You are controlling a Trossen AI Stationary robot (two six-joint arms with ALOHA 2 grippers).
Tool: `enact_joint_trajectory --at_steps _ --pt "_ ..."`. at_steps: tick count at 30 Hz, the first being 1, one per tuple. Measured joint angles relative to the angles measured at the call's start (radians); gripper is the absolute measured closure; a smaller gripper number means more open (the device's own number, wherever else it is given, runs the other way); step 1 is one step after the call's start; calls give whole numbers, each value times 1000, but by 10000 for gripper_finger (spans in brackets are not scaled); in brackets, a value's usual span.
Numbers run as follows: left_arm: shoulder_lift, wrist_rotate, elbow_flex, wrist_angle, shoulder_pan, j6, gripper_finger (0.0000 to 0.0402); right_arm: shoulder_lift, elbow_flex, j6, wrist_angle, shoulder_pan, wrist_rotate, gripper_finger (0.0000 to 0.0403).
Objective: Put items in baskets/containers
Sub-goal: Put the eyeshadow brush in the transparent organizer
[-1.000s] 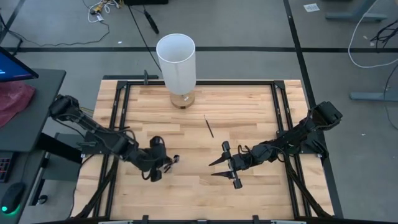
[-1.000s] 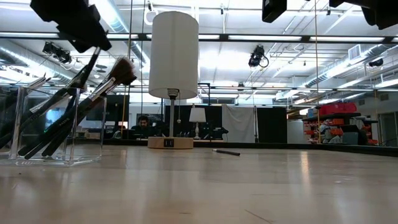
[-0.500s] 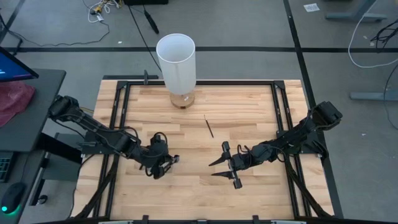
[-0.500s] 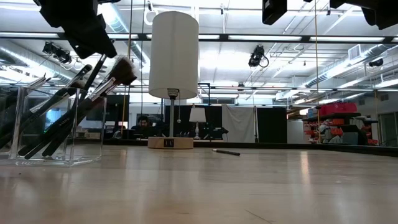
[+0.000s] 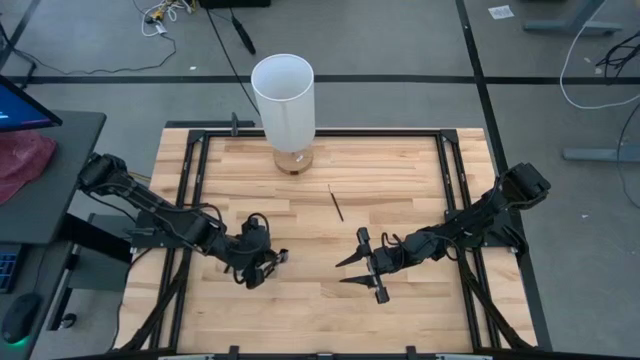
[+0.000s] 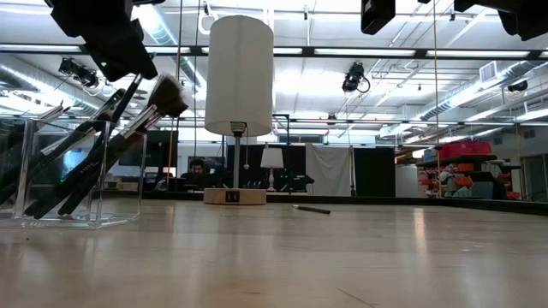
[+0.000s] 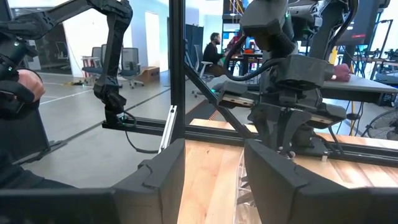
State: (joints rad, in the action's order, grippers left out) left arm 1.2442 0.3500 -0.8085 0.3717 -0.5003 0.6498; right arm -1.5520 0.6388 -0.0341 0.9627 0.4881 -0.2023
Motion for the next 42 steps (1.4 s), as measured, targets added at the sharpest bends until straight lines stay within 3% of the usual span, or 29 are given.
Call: enact_joint_trajectory --at_steps 8,17,26,31,34,38,42 --pt "27 2 0 -4 0 5 366 0 0 0 0 0 0 234" --pt "61 4 0 -3 6 6 309 0 0 0 1 0 0 234" --pt "6 4 -18 2 40 -62 262 0 0 0 0 0 -3 234" --pt "-42 12 -63 1 39 -156 257 0 0 71 -84 -14 -120 234" --pt "-56 107 -90 -23 36 -230 260 0 0 203 -194 -42 -245 234" --pt "-54 362 -91 -53 29 -289 266 0 0 399 -362 -101 -378 234" --pt "-25 489 -84 -44 62 -295 269 -2 0 520 -506 -188 -426 233"
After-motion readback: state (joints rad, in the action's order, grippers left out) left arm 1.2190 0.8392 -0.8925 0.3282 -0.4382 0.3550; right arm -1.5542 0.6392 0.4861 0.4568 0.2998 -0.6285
